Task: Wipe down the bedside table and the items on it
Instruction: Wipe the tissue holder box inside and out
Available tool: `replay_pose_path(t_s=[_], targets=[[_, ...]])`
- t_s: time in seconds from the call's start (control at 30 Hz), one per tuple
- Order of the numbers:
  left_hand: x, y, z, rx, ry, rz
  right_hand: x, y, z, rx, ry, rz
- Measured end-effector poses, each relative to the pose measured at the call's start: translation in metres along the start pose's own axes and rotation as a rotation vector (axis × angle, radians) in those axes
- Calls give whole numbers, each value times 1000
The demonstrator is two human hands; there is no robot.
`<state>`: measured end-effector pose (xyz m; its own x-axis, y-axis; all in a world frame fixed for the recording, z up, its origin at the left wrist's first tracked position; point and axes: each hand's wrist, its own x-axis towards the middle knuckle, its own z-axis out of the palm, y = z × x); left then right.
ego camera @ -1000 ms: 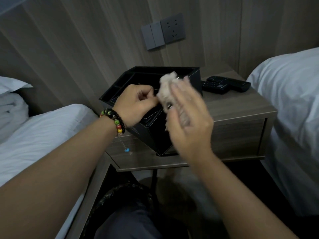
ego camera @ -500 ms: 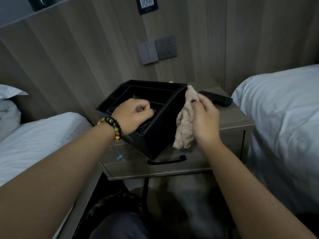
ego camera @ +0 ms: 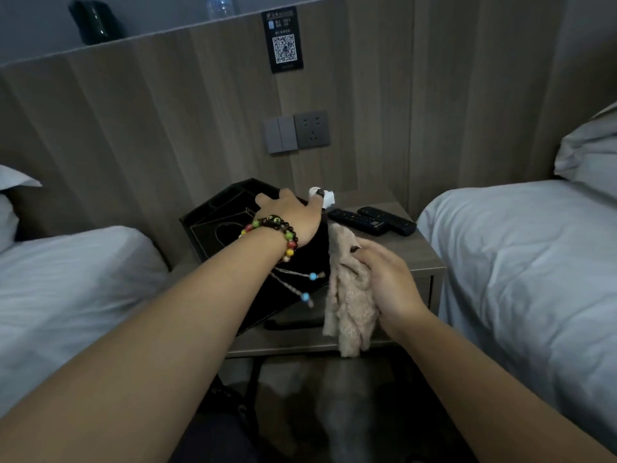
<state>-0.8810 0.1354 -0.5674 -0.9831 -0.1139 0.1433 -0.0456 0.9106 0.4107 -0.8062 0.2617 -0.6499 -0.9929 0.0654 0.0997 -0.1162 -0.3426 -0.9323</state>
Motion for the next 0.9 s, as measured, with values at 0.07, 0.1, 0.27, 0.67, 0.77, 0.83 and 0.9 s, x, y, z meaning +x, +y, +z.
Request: replay_pose_path(t_s=[0.07, 0.1, 0.27, 0.67, 0.77, 0.83, 0.9], targets=[[-2, -8, 0, 54, 20, 64, -6, 2, -9, 53, 17, 35], [-4, -12, -1, 63, 36, 102, -9, 4, -13, 95, 38, 54], [-22, -38, -11, -33, 50, 192, -14, 5, -16, 171, 120, 76], [-28, -117, -77, -402, -327, 407, -34, 26, 43, -24, 59, 29], [-16, -103, -79, -324, -224, 274, -28, 37, 52, -30, 166, 31], [-8, -87, -68, -230, -88, 222, -24, 39, 61, -32, 207, -19], [-2, -76, -55, -125, 2, 194, -28, 38, 74, -62, 204, -161]])
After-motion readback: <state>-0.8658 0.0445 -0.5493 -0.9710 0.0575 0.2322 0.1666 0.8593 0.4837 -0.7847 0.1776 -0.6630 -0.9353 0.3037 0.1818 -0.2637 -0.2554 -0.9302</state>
